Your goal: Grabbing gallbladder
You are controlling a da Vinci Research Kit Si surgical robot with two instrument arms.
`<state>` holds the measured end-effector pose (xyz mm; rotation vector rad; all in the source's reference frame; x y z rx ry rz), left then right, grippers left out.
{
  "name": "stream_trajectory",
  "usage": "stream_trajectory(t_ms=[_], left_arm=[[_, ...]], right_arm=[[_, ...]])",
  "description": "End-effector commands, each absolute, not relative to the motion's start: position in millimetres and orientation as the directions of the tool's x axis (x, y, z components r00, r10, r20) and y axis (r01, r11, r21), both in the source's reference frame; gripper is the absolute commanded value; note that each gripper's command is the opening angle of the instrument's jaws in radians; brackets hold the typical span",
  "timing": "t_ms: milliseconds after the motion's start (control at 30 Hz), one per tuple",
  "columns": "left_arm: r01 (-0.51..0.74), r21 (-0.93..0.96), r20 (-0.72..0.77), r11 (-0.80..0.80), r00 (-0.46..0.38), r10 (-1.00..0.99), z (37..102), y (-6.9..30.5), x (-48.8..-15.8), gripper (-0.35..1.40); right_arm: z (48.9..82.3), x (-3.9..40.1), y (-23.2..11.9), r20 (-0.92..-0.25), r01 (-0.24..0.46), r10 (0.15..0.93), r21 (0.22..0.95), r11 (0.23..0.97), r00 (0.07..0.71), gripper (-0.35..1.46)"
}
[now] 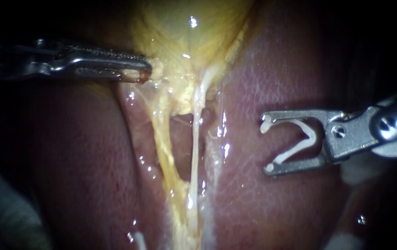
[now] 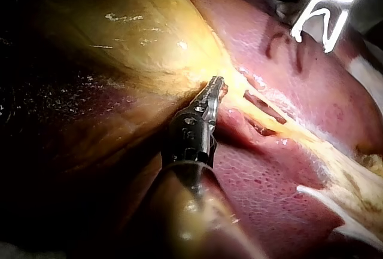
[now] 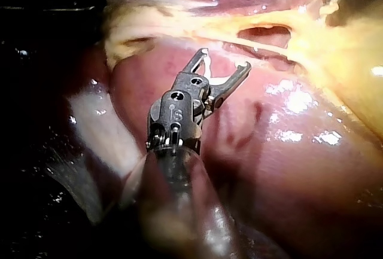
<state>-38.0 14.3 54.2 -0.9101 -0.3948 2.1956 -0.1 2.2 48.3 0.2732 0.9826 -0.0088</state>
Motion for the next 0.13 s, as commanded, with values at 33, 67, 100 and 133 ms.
stream_trajectory(t_ms=[33,67,100,133], left_arm=[[-0.502,-0.512,-0.491,-0.697,-0.495,0.717,54.2,14.3,-38.1,-0.35],[-0.502,-0.512,-0.491,-0.697,-0.495,0.717,54.2,14.3,-38.1,-0.35],[-0.503,-0.512,-0.491,-0.696,-0.494,0.718,54.2,14.4,-38.1,-0.35],[-0.503,-0.512,-0.49,-0.696,-0.494,0.718,54.3,14.4,-38.2,-0.35]], right_arm=[[48.3,-0.1,2.3,-0.822,0.13,0.116,0.224,0.966,0.558,0.49],[48.3,-0.1,2.3,-0.822,0.13,0.116,0.224,0.966,0.558,0.49],[48.3,-0.1,2.3,-0.822,0.13,0.116,0.224,0.966,0.558,0.49],[48.3,-0.1,2.3,-0.822,0.13,0.116,0.224,0.966,0.558,0.49]])
